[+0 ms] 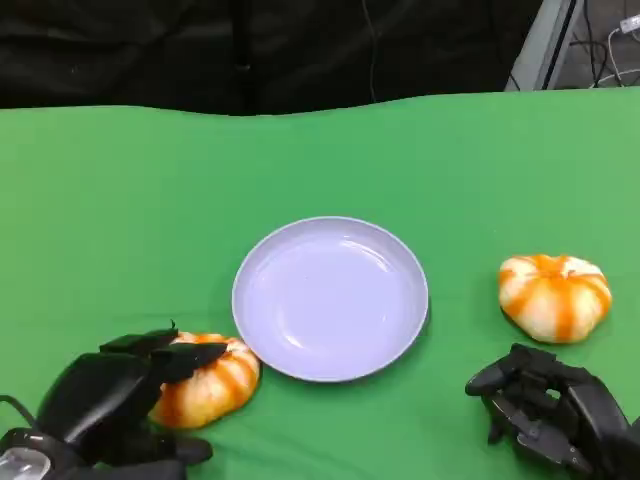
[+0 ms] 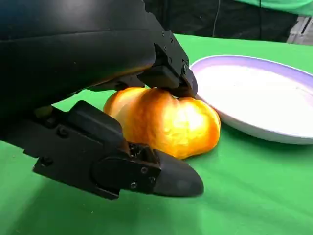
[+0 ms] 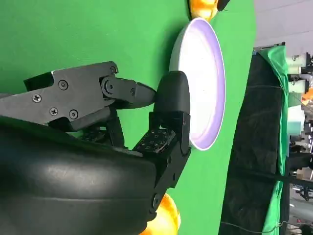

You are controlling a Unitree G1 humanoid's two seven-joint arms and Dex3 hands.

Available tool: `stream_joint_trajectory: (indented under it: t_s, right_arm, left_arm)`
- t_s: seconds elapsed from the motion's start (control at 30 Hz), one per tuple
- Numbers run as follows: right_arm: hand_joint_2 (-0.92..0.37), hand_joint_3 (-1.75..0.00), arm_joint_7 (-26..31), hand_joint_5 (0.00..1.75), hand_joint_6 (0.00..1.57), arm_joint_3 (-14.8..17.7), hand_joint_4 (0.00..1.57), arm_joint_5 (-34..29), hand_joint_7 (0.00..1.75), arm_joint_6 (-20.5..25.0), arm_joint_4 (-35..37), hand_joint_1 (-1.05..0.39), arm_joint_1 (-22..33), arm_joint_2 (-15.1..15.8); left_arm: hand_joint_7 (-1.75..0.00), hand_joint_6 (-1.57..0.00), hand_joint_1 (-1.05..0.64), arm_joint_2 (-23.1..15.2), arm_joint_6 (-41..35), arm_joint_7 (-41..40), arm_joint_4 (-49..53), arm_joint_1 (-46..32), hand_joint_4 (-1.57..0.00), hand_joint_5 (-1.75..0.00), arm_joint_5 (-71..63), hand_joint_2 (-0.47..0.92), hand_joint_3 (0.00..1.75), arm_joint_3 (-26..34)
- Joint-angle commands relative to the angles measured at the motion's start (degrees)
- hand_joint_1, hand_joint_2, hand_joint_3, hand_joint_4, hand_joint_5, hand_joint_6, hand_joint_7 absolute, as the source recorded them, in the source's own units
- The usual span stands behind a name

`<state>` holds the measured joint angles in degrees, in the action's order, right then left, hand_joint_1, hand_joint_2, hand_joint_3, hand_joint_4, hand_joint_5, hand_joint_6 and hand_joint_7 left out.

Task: Grasp the bread from the table and place it into the plate.

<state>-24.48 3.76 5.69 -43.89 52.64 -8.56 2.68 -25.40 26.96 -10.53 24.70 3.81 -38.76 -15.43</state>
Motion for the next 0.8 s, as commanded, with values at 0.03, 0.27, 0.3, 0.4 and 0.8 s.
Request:
stream_joint_trajectory:
  t_s: [0.03, 0.27, 0.3, 0.4, 0.8]
  right_arm:
    - [-0.92, -0.43, 0.36, 1.69, 0.80, 0.00, 0.66, -0.12, 0.97, 0.50, -0.39, -0.26, 0.98, 0.50]
    - [-0.92, -0.44, -0.30, 1.70, 0.79, 0.14, 0.66, 0.22, 0.98, 0.40, -0.13, -0.27, 0.89, 0.53]
    - [-0.92, -0.44, -0.34, 1.70, 0.79, 0.16, 0.66, 0.23, 0.98, 0.39, -0.12, -0.27, 0.88, 0.53]
    - [-0.92, -0.44, 0.07, 1.70, 0.79, 0.09, 0.66, -0.08, 0.98, 0.56, -0.27, -0.27, 0.93, 0.53]
    - [-0.92, -0.44, -0.10, 1.70, 0.79, 0.08, 0.66, 0.09, 0.98, 0.89, -0.73, -0.27, 1.07, 0.45]
  left_arm:
    - [0.00, -0.50, -0.43, -1.30, -1.24, 1.32, 0.34, 0.40, -0.36, 0.00, 0.34, 0.92, 0.08, -0.23]
    - [-0.01, -0.51, 0.04, -2.25, -1.84, 2.78, -1.63, -0.74, -0.41, -0.02, 1.05, 0.92, 0.12, 0.04]
    - [-0.01, -0.52, 0.04, -2.27, -1.89, 2.85, -1.70, -0.76, -0.41, -0.02, 1.07, 0.92, 0.12, 0.04]
    - [-0.01, -0.52, 0.05, -2.23, -2.26, 3.21, -2.00, -0.87, -0.42, -0.02, 1.21, 0.92, 0.11, 0.08]
    - [-0.01, -0.55, 0.07, -2.15, -2.51, 3.18, -2.36, -1.07, -0.45, -0.01, 1.35, 0.92, 0.09, 0.08]
